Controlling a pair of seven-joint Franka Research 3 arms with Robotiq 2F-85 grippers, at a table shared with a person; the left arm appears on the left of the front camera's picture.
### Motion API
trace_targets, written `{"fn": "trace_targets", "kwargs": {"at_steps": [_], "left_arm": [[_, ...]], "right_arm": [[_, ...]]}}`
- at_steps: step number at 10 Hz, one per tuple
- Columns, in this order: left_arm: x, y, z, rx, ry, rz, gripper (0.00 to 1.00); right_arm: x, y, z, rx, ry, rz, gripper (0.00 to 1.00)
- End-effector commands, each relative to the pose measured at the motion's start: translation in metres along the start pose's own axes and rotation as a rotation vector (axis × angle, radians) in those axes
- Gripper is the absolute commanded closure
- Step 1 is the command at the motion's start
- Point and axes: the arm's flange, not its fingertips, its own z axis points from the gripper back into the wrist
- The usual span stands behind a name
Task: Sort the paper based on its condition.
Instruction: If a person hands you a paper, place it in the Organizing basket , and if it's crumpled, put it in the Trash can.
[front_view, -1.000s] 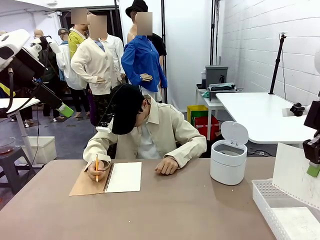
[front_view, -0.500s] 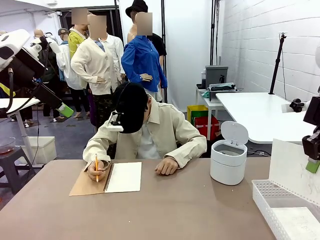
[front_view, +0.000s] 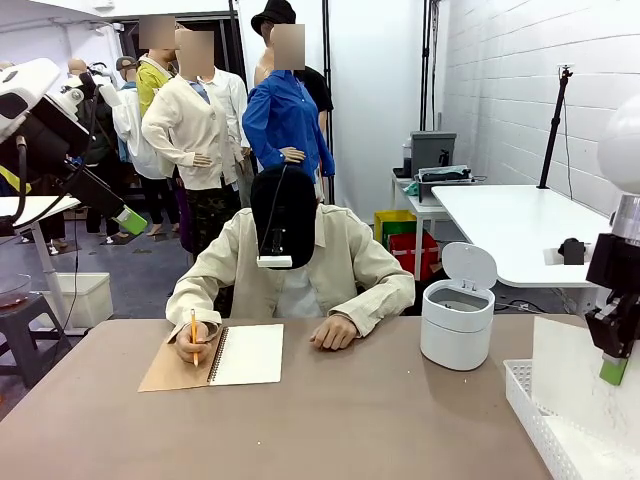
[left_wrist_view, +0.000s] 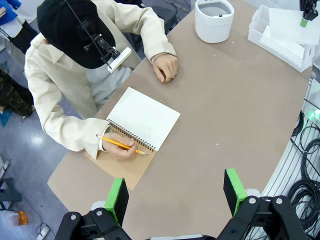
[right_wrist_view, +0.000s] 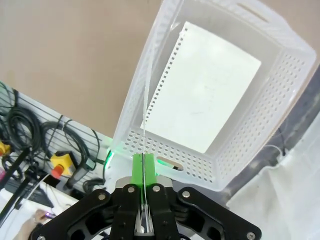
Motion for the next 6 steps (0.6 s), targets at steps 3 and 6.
{"fn": "trace_targets", "kwargs": {"at_steps": [3, 6], "left_arm": [[-0.001, 0.001, 0.001, -0.002, -0.002, 0.001, 0.00], [-0.001, 0.001, 0.001, -0.002, -0.002, 0.001, 0.00]], "right_arm": [[0.007, 0.002, -0.037, -0.019, -0.054, -0.121, 1.00], [0.017, 0.000, -0.061, 0.030, -0.085, -0.194, 1.00]]}}
